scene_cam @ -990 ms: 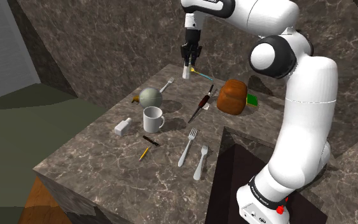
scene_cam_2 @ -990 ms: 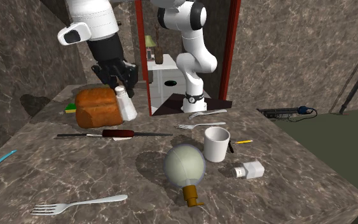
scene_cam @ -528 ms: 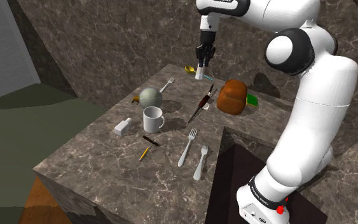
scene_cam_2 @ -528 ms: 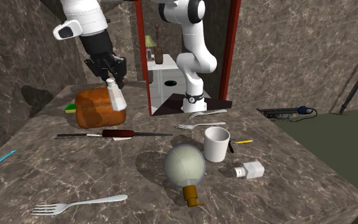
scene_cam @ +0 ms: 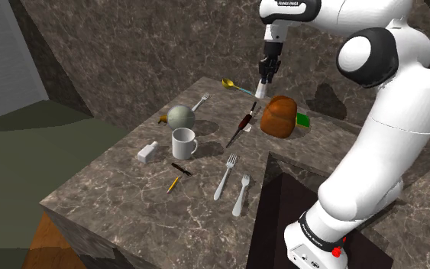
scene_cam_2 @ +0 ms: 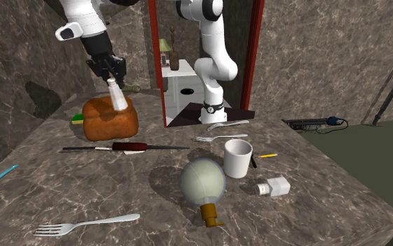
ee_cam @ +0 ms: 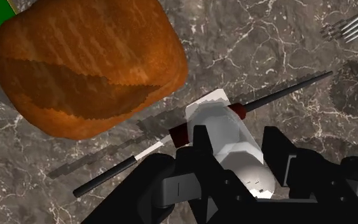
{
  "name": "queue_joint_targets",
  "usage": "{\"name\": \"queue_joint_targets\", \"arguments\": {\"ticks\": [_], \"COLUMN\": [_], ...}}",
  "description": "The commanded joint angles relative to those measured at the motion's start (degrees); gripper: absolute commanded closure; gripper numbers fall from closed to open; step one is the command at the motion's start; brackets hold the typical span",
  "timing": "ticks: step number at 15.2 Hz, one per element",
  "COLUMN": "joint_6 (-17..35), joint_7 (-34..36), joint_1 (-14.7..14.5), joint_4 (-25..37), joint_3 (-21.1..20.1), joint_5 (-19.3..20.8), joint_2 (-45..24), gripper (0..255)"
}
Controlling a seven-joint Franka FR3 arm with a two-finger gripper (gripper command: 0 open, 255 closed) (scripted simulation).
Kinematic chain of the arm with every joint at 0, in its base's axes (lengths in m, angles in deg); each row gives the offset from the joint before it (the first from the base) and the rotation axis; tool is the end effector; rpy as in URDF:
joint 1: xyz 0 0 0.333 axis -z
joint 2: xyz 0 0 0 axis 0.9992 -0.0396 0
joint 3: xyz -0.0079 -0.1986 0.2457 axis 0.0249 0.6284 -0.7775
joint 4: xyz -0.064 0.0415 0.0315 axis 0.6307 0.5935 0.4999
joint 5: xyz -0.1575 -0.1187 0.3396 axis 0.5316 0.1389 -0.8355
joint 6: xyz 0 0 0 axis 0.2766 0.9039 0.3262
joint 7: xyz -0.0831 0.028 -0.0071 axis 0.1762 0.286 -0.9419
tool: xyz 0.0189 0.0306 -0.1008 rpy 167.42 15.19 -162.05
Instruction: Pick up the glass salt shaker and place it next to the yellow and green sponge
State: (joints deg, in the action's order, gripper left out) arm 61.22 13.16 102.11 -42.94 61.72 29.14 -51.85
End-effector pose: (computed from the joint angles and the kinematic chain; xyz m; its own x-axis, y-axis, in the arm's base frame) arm 0.5571 -0.2315 0.5337 0.9759 0.0209 -0.2171 0.0084 -0.9983 -0.0581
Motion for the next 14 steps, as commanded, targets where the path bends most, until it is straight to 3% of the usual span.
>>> {"name": "queue_joint_targets", "arguments": {"ticks": [1, 14], "joint_6": [0.24, 1.92], "joint_7": [-2.36, -18.87], "joint_1": [1.34, 11.05], "joint_4": [-1.06, -2.24], "joint_3": [0.94, 7.83], "joint_5": [0.46, 2.71], "joint_2": [0.89, 1.34], "gripper": [255, 255]}}
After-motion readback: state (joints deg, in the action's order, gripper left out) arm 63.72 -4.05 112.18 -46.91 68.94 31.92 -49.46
